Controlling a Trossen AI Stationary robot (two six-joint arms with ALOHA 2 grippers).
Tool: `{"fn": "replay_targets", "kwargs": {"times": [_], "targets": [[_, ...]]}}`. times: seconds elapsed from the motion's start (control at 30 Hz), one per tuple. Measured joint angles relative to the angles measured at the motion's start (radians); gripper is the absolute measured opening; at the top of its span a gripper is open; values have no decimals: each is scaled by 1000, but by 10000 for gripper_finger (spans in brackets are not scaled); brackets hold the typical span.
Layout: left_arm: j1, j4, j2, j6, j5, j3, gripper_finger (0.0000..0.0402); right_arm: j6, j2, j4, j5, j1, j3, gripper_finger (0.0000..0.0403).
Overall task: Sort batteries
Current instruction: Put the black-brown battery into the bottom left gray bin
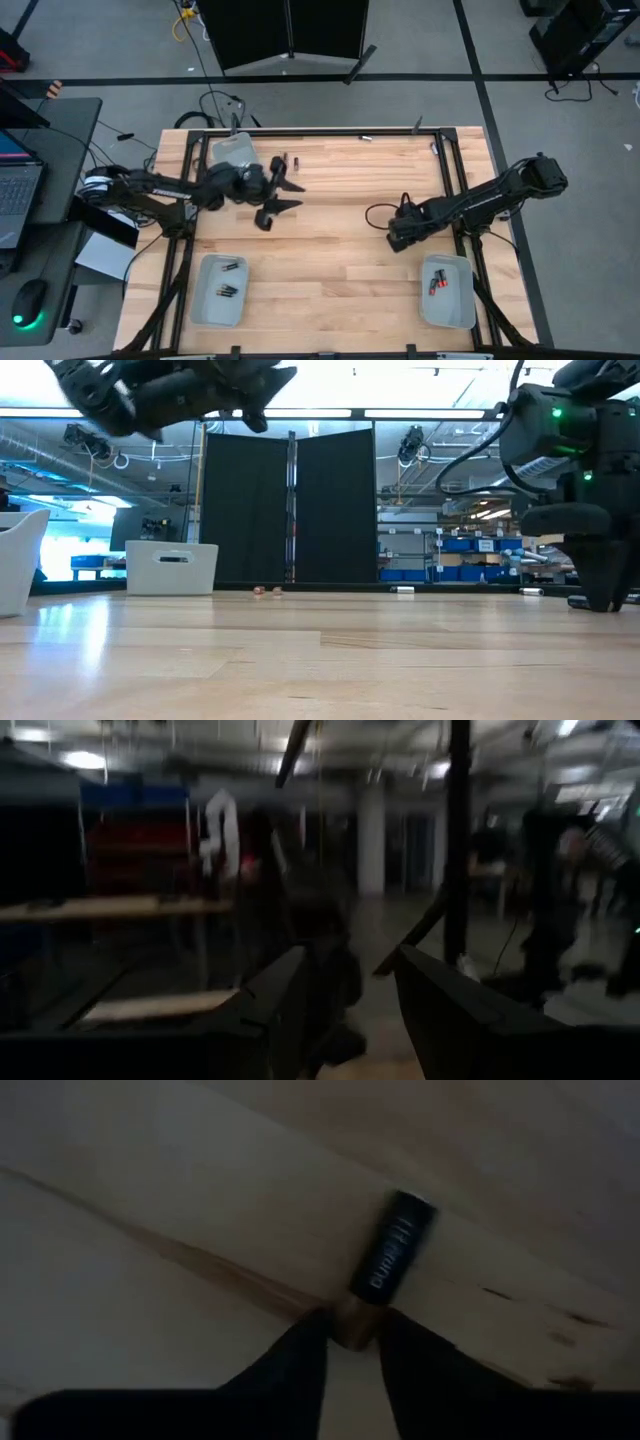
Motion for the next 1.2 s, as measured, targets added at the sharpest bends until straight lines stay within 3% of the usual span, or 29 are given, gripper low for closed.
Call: {"fn": "replay_targets", "kwargs": {"times": [0.13,0.27,0.53,0.67,0.9,1.2], "targets": [[-38,281,0,-63,-50,-143,163,-70,1,25,29,18,6,54],[-48,417,-1,-104,-109,-233,163,-178,4,155,109,24,23,53],[-48,383,0,-169,-139,-245,163,-692,4,862,171,23,25,53],[-65,333,5,-199,-189,-234,163,-912,4,1120,175,21,26,53],[-155,96,82,-142,-263,-58,163,-1154,15,1309,175,21,26,53],[-190,0,248,-113,-210,132,184,-1250,20,1372,175,28,26,53]]}}
